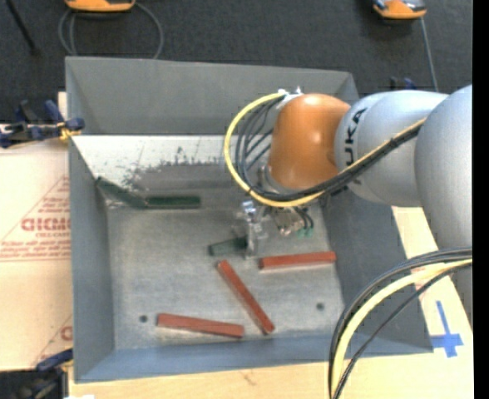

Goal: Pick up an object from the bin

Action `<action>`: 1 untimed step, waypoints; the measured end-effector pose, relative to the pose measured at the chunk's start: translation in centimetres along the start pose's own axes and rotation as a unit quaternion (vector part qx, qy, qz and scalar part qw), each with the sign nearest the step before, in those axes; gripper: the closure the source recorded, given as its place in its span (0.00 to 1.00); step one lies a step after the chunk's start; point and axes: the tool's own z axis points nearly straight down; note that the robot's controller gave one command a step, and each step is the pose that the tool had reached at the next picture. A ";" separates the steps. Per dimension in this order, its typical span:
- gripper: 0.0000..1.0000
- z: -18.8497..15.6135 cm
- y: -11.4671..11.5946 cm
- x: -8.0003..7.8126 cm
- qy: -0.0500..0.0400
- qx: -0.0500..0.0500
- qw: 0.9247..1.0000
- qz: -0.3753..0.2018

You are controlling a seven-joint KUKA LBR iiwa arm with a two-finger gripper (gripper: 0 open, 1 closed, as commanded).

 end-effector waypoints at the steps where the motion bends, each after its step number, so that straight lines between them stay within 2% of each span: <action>1: 1.00 -14.8 -6.8 8.1 -0.001 0.004 0.995 -0.097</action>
Offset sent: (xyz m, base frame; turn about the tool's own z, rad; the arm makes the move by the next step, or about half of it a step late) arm -0.0640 -0.0827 0.1427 -0.1999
